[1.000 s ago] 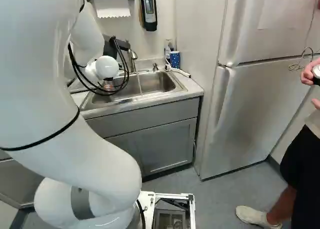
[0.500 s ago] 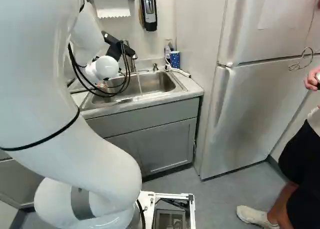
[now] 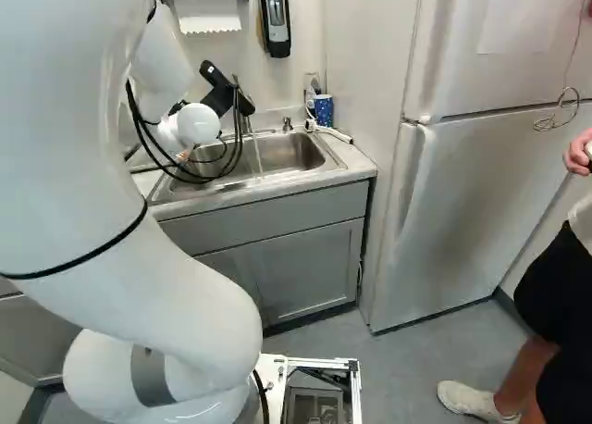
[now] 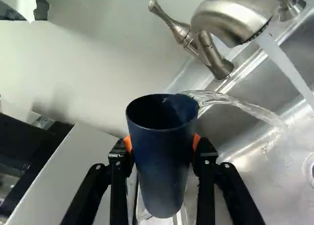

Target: Rinse the cup and place it in the tray

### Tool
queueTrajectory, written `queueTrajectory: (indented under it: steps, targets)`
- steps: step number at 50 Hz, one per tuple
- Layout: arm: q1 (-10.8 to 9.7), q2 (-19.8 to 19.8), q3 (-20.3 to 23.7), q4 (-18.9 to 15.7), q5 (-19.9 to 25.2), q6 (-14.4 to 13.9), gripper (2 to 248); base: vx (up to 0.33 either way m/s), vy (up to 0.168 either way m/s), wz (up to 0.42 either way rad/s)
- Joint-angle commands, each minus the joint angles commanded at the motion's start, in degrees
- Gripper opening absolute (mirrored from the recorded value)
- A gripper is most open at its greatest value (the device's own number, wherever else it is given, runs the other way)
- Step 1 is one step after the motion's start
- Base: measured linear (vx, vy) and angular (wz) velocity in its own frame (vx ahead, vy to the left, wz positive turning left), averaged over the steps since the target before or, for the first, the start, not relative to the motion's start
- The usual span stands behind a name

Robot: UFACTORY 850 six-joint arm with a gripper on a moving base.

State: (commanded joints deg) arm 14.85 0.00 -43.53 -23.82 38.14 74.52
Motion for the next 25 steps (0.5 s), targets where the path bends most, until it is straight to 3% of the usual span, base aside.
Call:
queueTrajectory:
  steps: [25]
  targets:
    - [0.0, 0.0, 0.0, 0.0, 0.0, 15.06, 125, 0.0, 0.0, 0.0]
